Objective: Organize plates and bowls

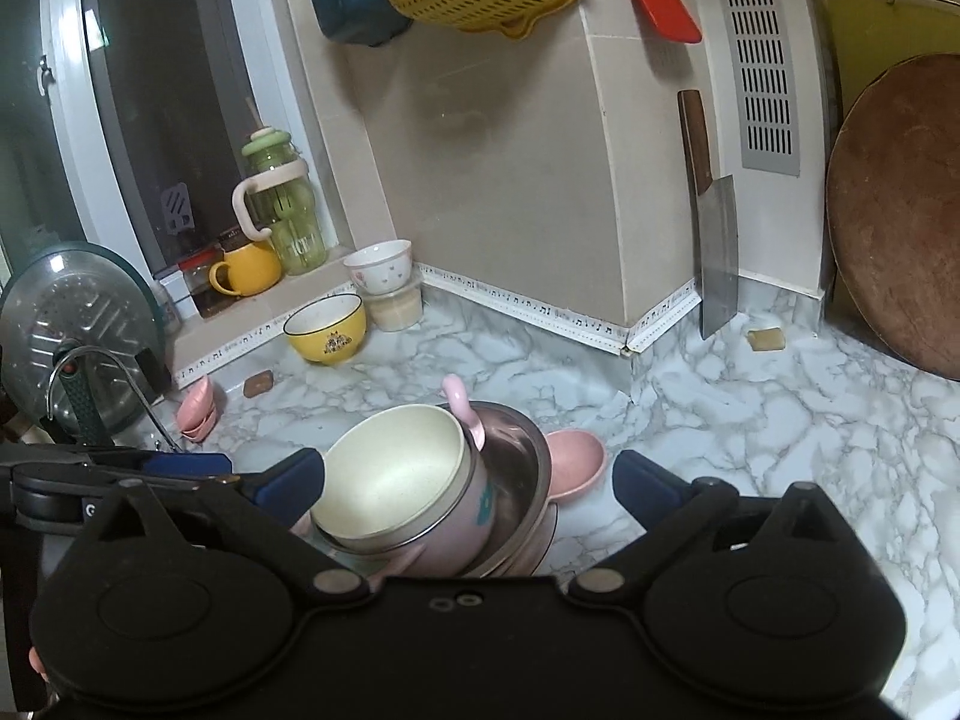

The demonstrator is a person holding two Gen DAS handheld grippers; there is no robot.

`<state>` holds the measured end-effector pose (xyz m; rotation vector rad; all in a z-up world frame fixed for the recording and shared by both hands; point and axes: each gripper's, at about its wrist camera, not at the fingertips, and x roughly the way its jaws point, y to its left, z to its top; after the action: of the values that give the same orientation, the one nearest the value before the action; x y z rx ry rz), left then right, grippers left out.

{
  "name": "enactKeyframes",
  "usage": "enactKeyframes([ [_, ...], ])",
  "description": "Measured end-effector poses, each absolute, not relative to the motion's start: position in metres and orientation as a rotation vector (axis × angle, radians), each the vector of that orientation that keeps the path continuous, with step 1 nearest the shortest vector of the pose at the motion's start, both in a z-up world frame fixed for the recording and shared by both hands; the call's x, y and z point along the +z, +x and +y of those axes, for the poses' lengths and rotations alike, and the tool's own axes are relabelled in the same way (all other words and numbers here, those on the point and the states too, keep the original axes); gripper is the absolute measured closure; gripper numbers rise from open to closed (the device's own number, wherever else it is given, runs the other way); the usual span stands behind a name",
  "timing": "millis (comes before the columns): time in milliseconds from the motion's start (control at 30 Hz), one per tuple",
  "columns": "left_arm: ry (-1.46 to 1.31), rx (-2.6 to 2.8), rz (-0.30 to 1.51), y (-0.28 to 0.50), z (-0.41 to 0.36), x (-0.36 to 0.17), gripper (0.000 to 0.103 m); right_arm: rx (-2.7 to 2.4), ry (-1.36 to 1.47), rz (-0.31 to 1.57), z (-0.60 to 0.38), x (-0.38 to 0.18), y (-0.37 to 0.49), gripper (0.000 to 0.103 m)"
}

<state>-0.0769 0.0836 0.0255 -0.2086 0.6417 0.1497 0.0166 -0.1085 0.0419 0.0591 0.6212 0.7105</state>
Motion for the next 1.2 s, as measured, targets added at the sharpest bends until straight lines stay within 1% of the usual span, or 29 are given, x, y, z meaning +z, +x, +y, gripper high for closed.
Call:
enactKeyframes([
  [67,-0.209,0.144,0.627,-0.079,0.080,0.027,0.001,0.703,0.055,0.606,-0.111,0.042,0.013,0.000],
  [433,-0.229,0.161,0.604,-0.085,0.075,0.029,0.000,0.682,0.052,0.545,-0.122,0.043,0.003,0.000],
  [800,-0.217,0.149,0.614,-0.089,0.066,0.031,0.000,0.675,0.053,0.526,-0.125,0.047,-0.006,0.000],
  [1200,-0.213,0.163,0.626,-0.088,0.059,0.033,0.000,0.640,0.082,0.562,-0.136,0.050,-0.003,0.000],
])
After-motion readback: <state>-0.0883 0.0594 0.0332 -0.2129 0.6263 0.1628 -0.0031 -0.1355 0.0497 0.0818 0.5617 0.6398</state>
